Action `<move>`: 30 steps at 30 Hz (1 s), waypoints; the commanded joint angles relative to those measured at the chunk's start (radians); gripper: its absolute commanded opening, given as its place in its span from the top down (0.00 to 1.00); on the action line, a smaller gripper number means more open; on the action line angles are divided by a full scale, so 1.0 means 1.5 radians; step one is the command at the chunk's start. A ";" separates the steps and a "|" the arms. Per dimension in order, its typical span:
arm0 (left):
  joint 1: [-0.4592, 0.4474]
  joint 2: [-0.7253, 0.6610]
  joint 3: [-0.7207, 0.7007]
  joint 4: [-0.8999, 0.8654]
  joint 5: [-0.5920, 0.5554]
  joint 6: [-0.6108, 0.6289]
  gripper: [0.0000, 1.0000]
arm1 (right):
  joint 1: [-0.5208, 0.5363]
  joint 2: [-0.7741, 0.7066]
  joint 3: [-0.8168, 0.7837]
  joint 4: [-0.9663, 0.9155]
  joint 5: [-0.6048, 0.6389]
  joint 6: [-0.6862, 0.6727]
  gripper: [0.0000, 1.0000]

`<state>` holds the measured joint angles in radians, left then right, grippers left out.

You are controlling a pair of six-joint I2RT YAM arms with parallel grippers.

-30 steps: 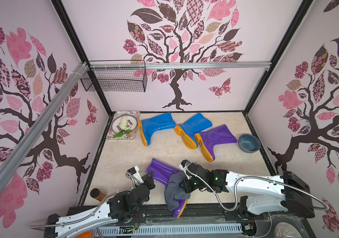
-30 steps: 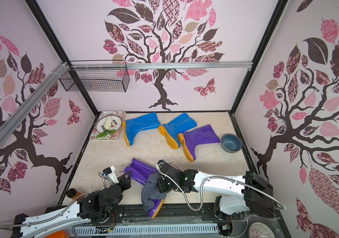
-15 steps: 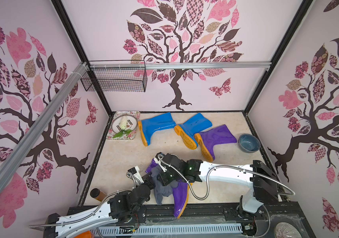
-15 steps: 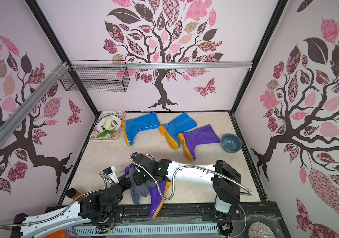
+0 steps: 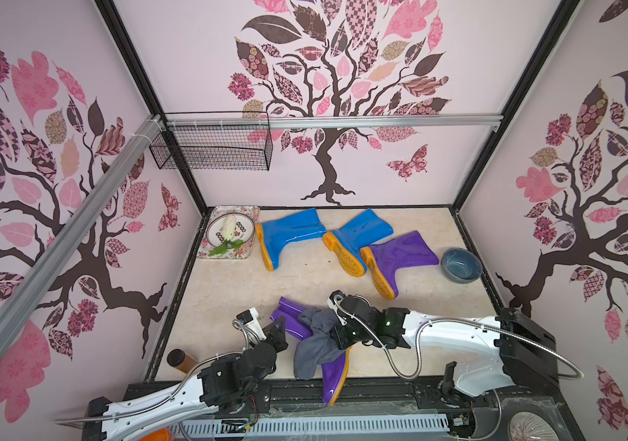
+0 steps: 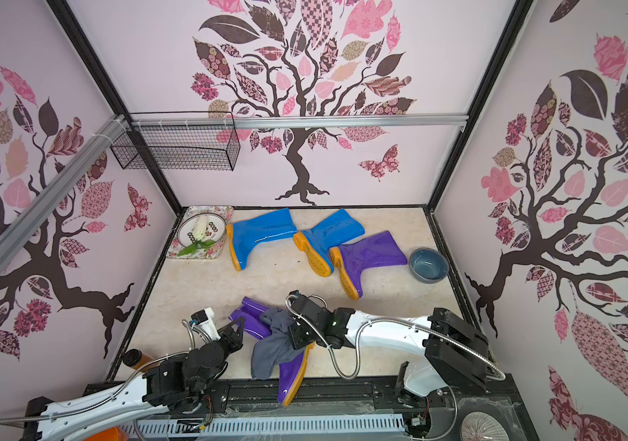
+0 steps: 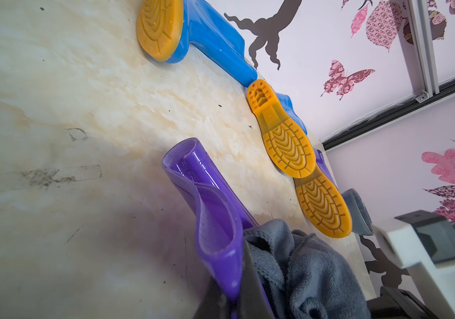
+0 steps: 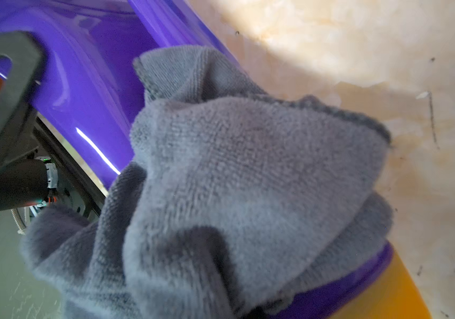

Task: Wipe the rubber boots with a cloth
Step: Wipe the dirt off the rubber boot.

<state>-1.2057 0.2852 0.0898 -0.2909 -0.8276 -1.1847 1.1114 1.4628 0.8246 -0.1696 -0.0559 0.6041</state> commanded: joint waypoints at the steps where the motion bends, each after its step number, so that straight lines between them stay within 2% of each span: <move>1: 0.004 0.009 -0.058 -0.104 -0.025 -0.006 1.00 | 0.002 0.095 0.124 -0.023 0.002 -0.036 1.00; 5: 0.003 0.010 -0.056 -0.112 -0.030 -0.005 1.00 | -0.011 0.222 0.311 -0.054 -0.045 -0.074 1.00; 7: 0.004 0.007 -0.056 -0.118 -0.032 -0.005 1.00 | -0.027 0.259 0.357 -0.050 -0.063 -0.077 1.00; 9: 0.004 0.005 -0.055 -0.118 -0.033 -0.003 1.00 | -0.043 0.272 0.361 -0.054 -0.069 -0.075 1.00; 12: 0.003 0.002 -0.047 -0.131 -0.034 -0.004 1.00 | -0.047 0.242 0.286 -0.054 -0.037 -0.068 1.00; 16: 0.003 -0.002 -0.052 -0.108 -0.033 0.007 1.00 | -0.049 0.144 0.119 -0.080 0.024 -0.043 1.00; 20: 0.005 0.002 -0.043 -0.096 -0.038 0.015 1.00 | -0.049 -0.028 -0.007 -0.139 0.081 -0.027 1.00; 26: 0.006 0.029 -0.010 -0.076 -0.050 0.045 1.00 | -0.048 -0.285 -0.010 -0.319 0.182 -0.011 1.00; 30: 0.006 0.065 0.033 -0.058 -0.058 0.084 1.00 | -0.048 -0.426 0.069 -0.427 0.247 -0.008 1.00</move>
<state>-1.2041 0.3565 0.0975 -0.3016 -0.8486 -1.1217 1.0397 0.9264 0.8265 -0.6121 0.1852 0.5755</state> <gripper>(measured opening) 0.048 0.100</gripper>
